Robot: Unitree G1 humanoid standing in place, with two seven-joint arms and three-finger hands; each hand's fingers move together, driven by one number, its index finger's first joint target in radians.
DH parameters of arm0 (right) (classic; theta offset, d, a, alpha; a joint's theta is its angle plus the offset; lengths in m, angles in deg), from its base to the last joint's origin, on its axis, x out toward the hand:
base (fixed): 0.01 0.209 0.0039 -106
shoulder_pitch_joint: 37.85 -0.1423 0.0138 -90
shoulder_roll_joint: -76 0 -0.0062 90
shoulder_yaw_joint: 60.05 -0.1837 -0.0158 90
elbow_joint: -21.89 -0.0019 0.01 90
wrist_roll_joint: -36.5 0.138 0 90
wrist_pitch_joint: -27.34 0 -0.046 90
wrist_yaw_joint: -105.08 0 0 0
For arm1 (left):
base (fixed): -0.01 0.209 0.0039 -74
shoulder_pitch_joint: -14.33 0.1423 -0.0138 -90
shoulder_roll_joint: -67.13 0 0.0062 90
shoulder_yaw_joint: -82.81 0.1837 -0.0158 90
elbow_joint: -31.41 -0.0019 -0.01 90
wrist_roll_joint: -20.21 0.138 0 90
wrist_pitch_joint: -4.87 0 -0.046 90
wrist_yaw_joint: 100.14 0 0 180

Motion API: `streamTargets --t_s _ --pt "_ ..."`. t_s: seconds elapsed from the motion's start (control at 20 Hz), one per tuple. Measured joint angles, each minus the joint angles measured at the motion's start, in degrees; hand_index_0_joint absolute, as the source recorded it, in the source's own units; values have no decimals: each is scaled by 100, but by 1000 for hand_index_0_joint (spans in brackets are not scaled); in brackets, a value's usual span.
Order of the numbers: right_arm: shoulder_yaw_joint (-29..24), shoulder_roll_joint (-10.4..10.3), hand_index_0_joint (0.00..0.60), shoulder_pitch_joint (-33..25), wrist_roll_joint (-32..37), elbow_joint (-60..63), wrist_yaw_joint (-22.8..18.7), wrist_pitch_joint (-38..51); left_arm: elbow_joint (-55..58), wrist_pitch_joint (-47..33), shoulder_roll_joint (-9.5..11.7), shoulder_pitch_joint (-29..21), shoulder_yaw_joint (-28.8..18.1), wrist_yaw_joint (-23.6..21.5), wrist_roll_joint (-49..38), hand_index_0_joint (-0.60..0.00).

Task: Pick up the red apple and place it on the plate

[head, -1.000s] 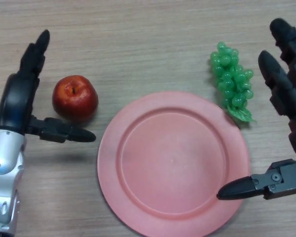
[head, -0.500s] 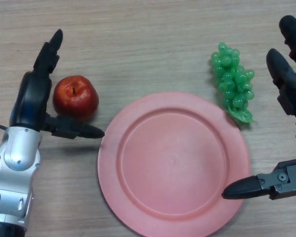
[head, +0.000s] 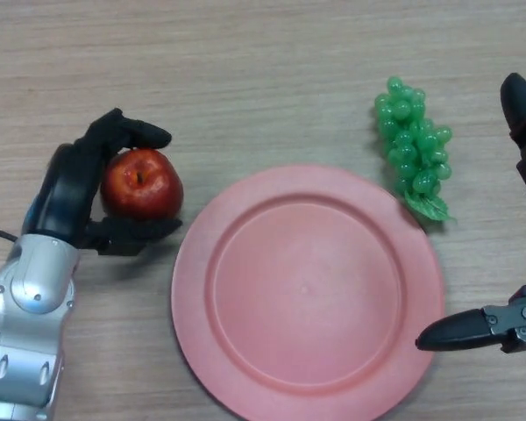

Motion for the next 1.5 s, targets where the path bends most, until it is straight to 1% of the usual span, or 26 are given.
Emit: streamTargets --t_s 0.05,0.1,0.2,0.3,0.35,0.4,0.45,0.5,0.55,0.65,0.75,0.8,0.85,0.95,1.0,1.05,1.1,1.15,1.2,1.25,1.3,1.4,1.45,1.5 --pt "9 48 0 4 0 -2 -25 0 315 31 9 98 0 28 42 -600" --pt "18 48 0 5 0 -3 -35 1 525 46 32 130 -4 28 81 -600" --pt "92 61 0 29 0 -6 -134 10 1372 210 51 276 -40 86 208 -600" --pt "129 77 0 22 1 -7 -145 16 2298 683 -125 432 -24 275 107 -600" --pt "135 101 0 22 1 -7 -155 17 2745 1085 -225 522 66 331 -66 -600" --pt "140 149 0 19 1 -7 -163 17 2869 1132 -231 577 159 359 -36 -600" --pt "136 177 0 23 2 -7 -183 18 3064 1261 -293 679 383 416 -2 -600" --pt "137 175 0 24 2 -7 -182 18 3109 1260 -365 735 581 460 47 -600" --pt "133 160 0 25 2 -7 -178 18 3087 1235 -440 827 912 529 59 -600" --pt "110 104 0 26 2 -7 -159 18 2704 842 -547 898 1198 629 272 -600" --pt "0 63 0 19 2 -7 -118 17 2328 498 -544 912 1239 629 279 -600" --pt "-89 -4 0 13 1 -7 -56 17 2153 270 -541 915 1255 629 281 -600" --pt "-168 -125 0 4 1 -7 -2 17 1961 35 -536 931 1325 639 491 -600" --pt "-207 -177 0 -8 -3 -7 123 17 1838 -82 -532 925 1408 744 370 -600" --pt "-228 -225 0 -8 -5 -7 182 17 1786 -192 -532 894 1408 744 370 -500" --pt "-233 -236 0 -8 -5 -7 196 17 1775 -250 -532 863 1408 744 368 -350" --pt "-238 -237 0 -8 -12 -7 197 17 1763 -279 -532 844 1408 744 368 -250" --pt "-250 -246 0 -14 -13 -7 206 15 1751 -281 -532 822 1408 744 369 -101" --pt "-273 -297 0 -36 -25 -7 245 11 1749 -281 -532 810 1404 744 369 -4" --pt "-326 -379 0 -88 -55 -7 300 -28 1746 -282 -532 758 1388 744 373 0" --pt "-343 -371 0 -134 -54 -7 299 -75 1722 -290 -532 702 1359 744 376 0" --pt "-344 -245 0 -209 -49 -8 266 -114 1790 -289 -533 657 1259 750 373 0" --pt "-345 -144 0 -267 -52 -8 226 -144 1933 -288 -533 625 1105 866 370 0" --pt "-342 -134 0 -297 -52 -7 225 -144 2035 -288 -530 538 941 1050 361 0"
